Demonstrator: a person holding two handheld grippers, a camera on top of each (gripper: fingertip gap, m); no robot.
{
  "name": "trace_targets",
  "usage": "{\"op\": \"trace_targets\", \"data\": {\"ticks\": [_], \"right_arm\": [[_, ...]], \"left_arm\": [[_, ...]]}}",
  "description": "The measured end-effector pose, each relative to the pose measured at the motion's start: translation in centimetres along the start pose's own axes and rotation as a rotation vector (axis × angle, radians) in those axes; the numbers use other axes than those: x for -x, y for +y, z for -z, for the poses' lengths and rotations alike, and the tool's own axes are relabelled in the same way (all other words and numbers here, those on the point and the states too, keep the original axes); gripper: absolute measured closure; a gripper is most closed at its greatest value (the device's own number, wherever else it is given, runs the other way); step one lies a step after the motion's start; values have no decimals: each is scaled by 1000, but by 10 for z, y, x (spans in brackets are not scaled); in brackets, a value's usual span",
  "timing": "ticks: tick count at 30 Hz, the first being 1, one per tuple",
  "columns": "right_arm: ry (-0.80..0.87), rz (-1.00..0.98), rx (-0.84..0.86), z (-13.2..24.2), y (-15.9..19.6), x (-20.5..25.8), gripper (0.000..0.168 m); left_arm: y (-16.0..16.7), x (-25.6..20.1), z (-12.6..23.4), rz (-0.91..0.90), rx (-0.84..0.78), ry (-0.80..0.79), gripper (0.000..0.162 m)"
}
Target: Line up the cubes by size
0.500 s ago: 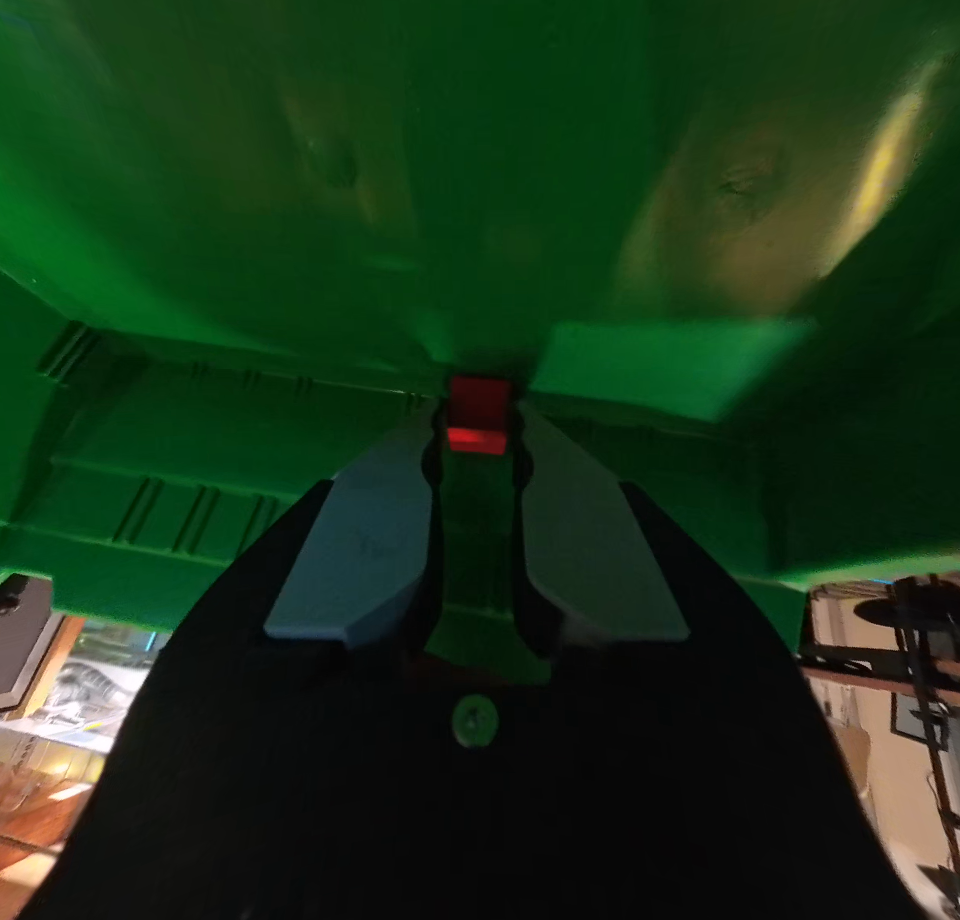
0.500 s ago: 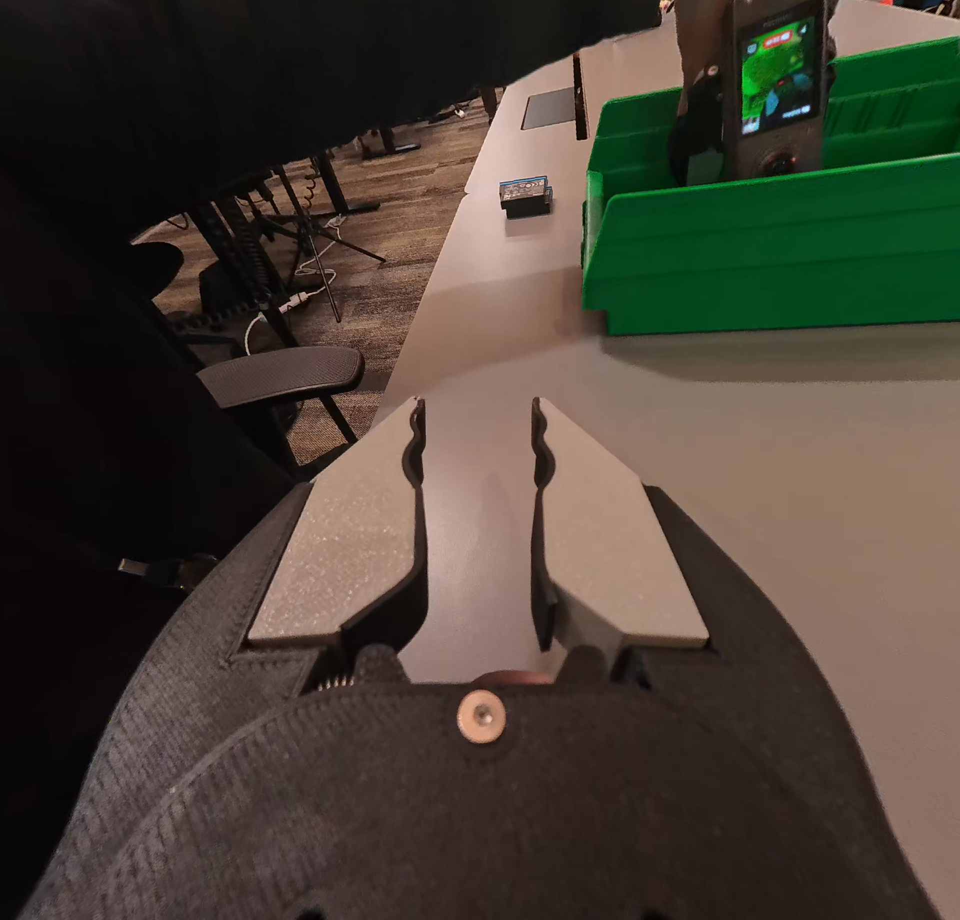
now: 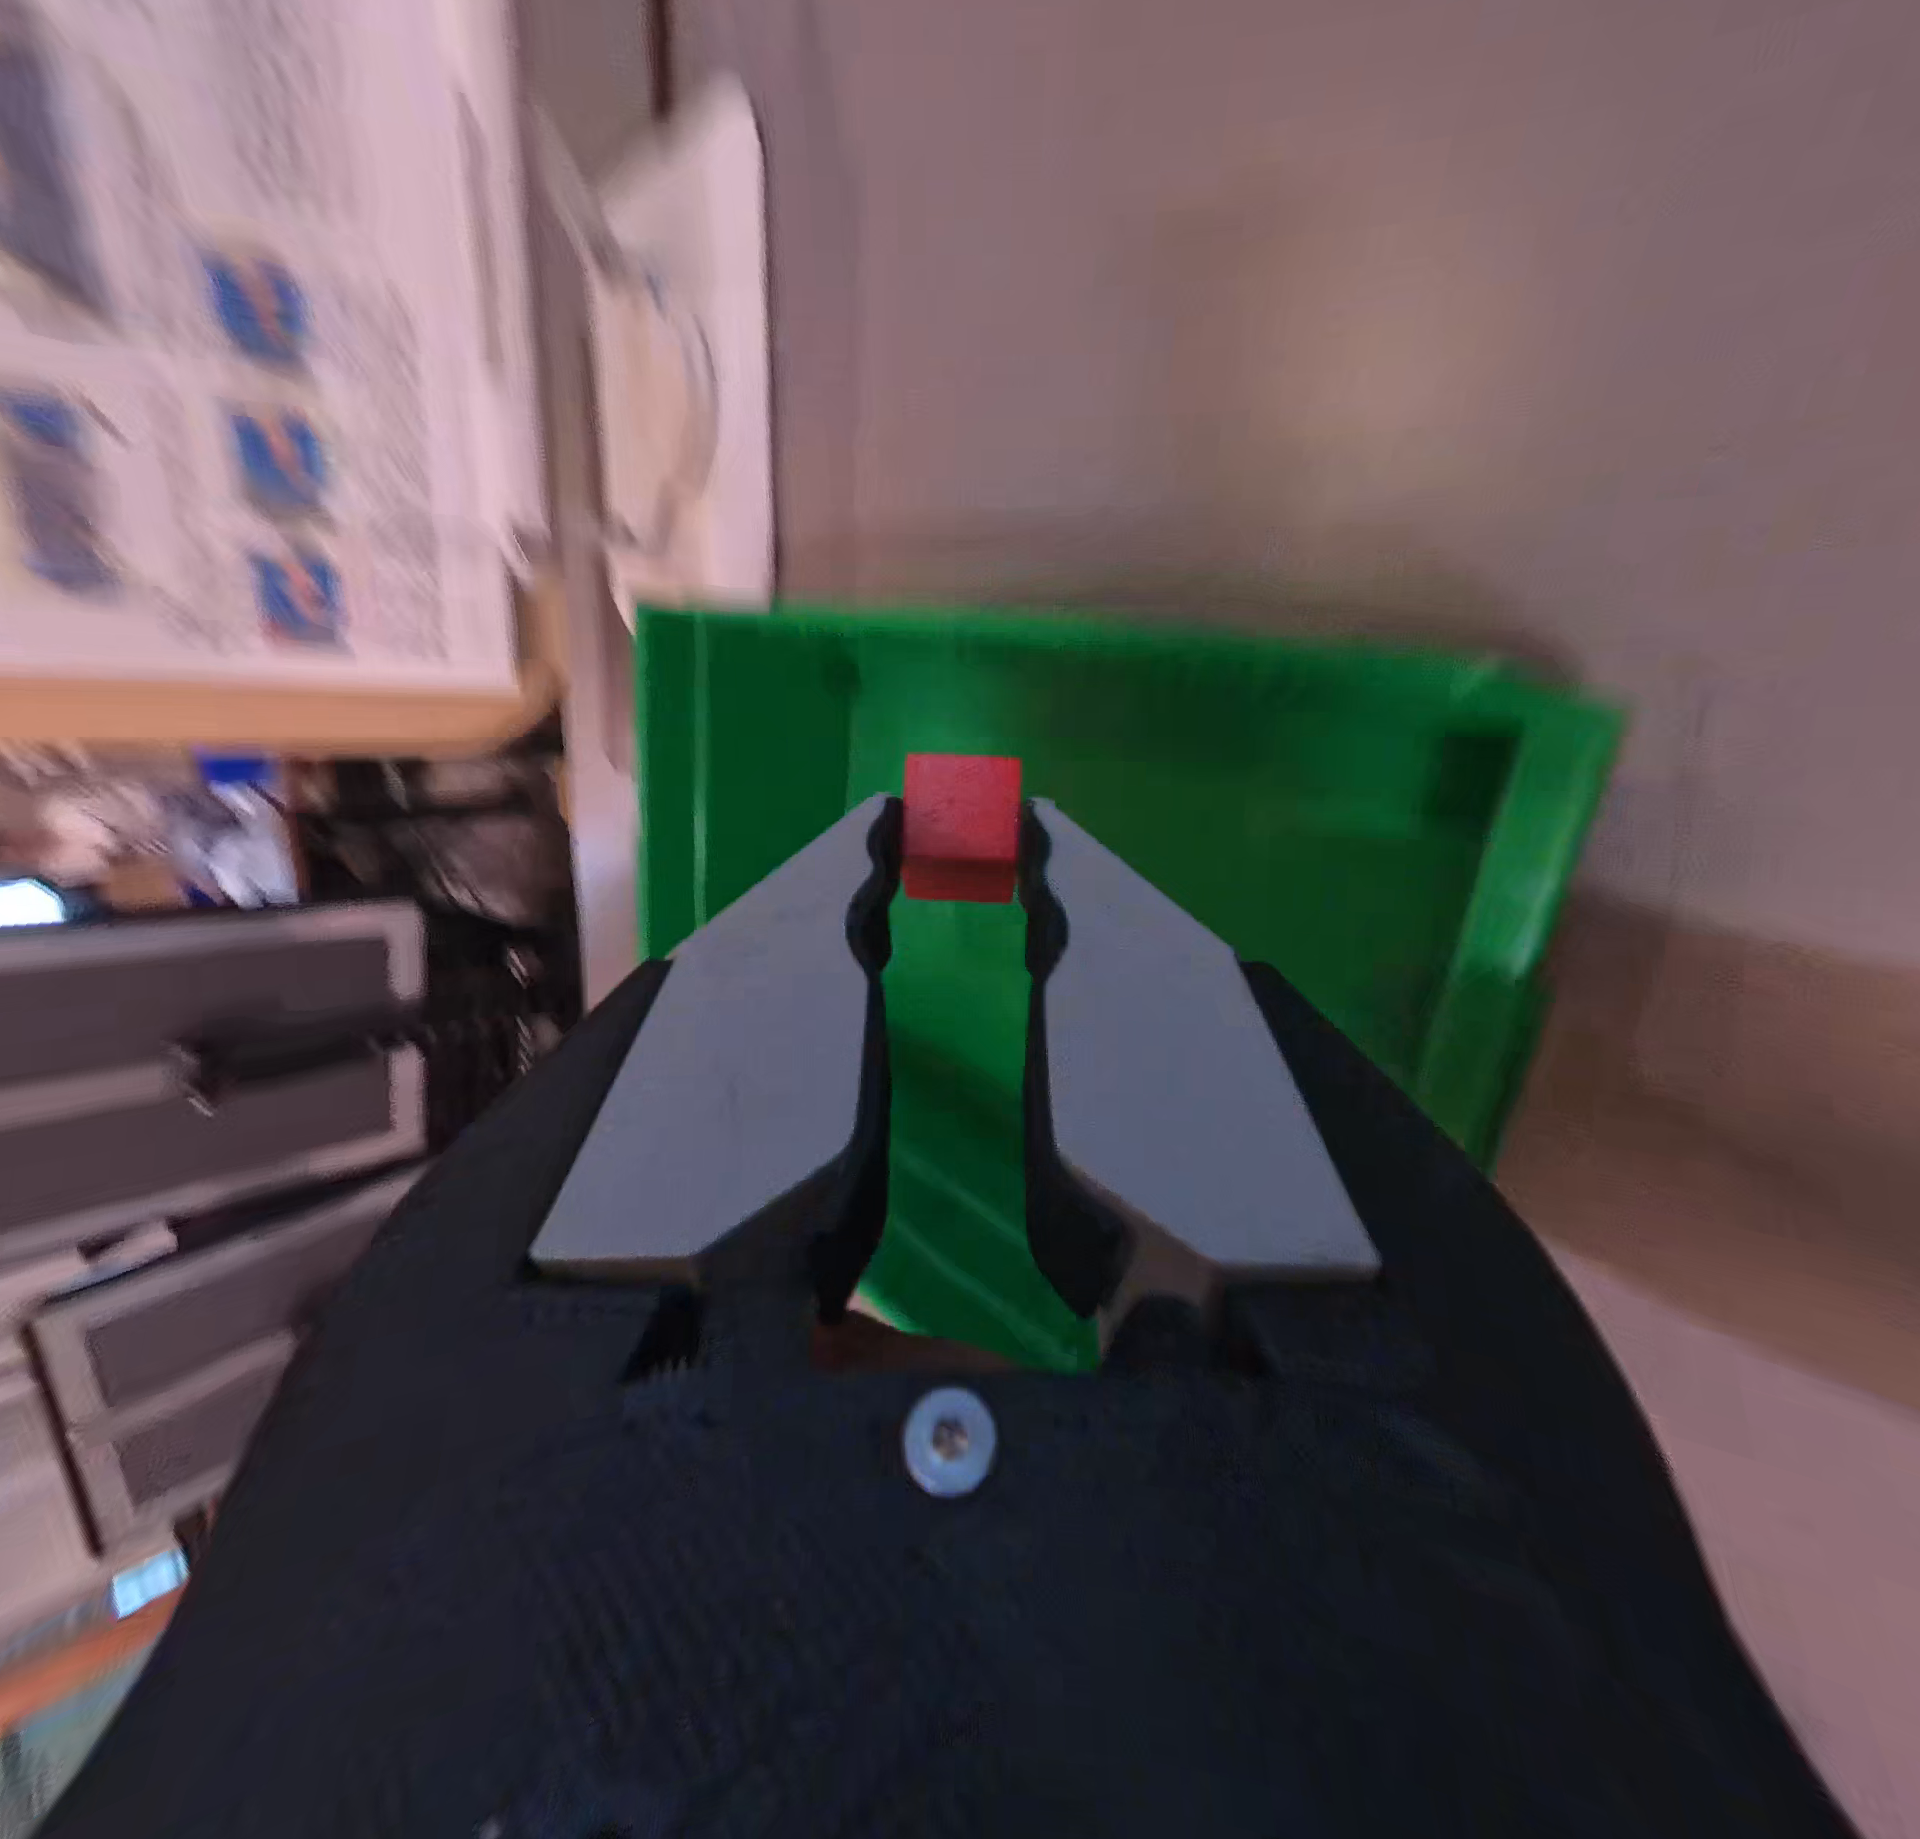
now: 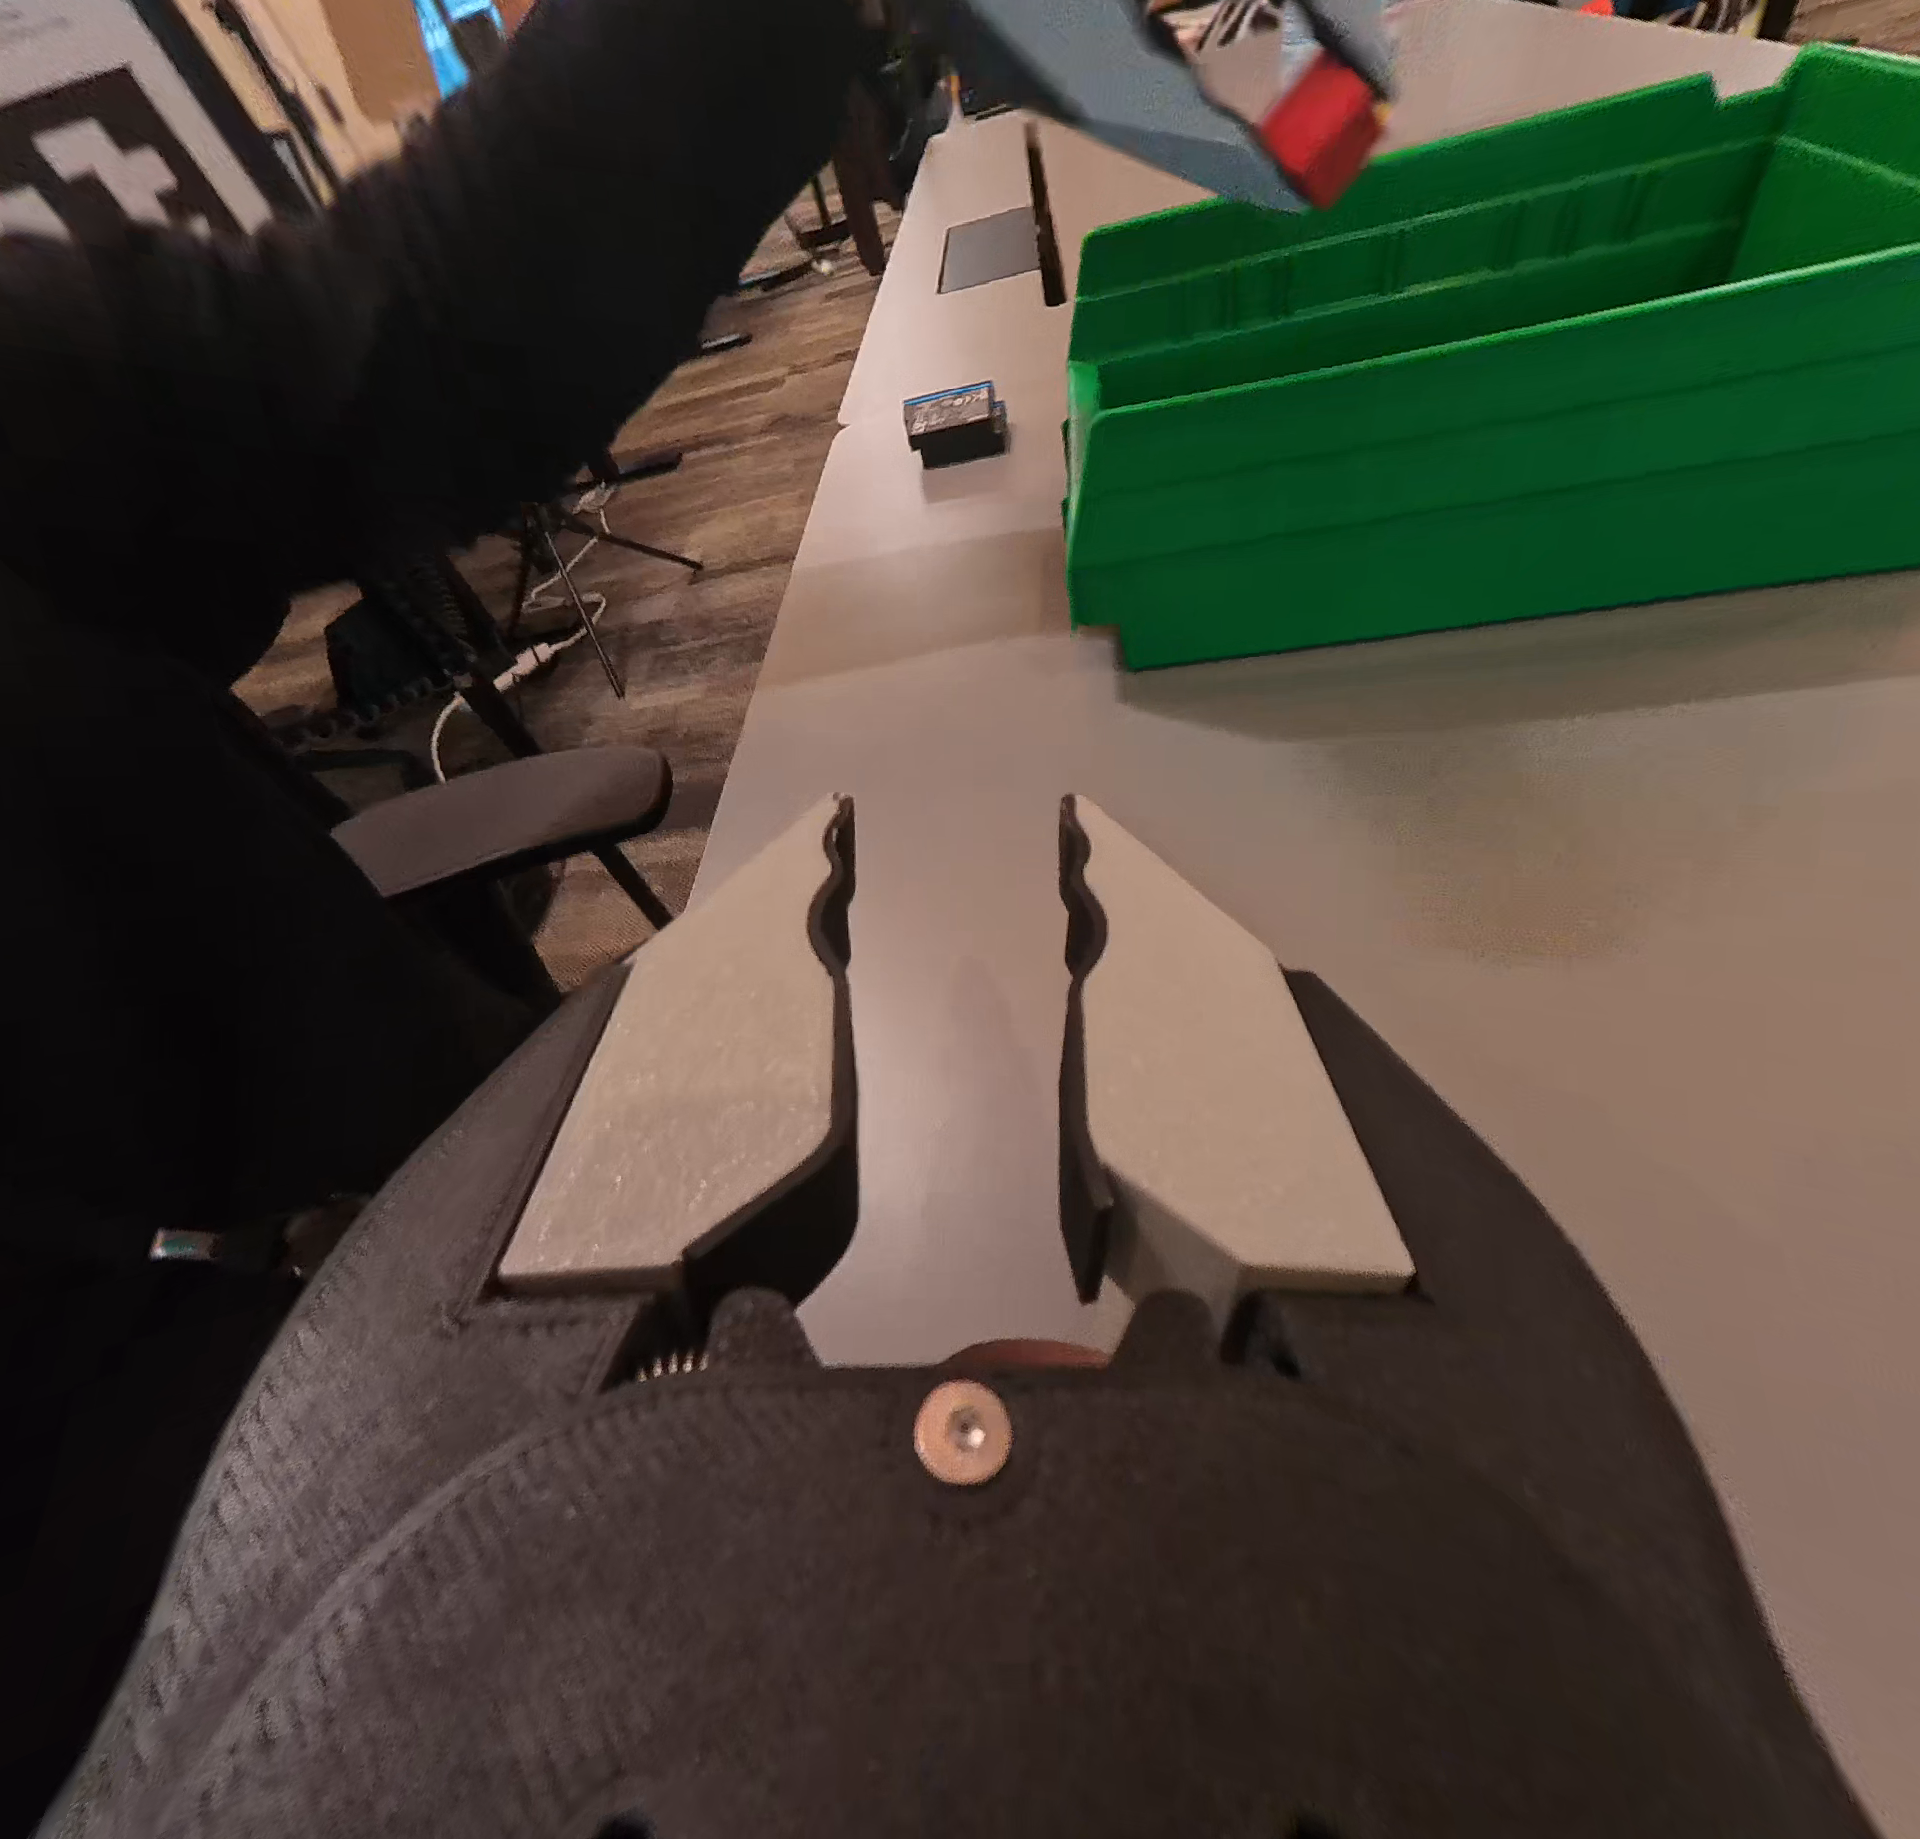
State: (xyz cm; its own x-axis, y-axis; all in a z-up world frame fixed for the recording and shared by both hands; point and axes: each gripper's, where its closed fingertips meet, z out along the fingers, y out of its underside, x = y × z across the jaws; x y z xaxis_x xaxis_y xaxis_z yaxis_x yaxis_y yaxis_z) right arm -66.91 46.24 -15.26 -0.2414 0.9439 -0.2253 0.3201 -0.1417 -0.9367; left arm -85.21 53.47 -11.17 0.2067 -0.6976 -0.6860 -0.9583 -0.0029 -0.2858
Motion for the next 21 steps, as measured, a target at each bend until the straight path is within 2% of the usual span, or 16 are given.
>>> {"op": "trace_targets", "data": {"ticks": [2,4,5,8,11,16,21], "right_arm": [[-13,-56,-16,-2,-2,-2,132],[-32,-75,-30,-4,-4,0,147],[-28,-72,-38,-4,-5,1,149],[-58,-55,-83,-5,-14,10,137],[-86,-90,-128,-4,-21,15,126],[-164,-184,-187,-3,-28,19,127],[-170,-227,-175,-5,-23,14,144]], "left_arm": [[-45,-14,15,-89,-103,-90,143],[-74,-34,21,-188,-117,-141,143],[-88,-44,22,-220,-132,-150,143],[-127,-75,20,-236,-249,-115,143],[-149,-87,15,-240,-314,-133,143],[-173,-100,11,-222,-400,-143,143],[-177,-102,2,-222,-400,-156,143]]}}
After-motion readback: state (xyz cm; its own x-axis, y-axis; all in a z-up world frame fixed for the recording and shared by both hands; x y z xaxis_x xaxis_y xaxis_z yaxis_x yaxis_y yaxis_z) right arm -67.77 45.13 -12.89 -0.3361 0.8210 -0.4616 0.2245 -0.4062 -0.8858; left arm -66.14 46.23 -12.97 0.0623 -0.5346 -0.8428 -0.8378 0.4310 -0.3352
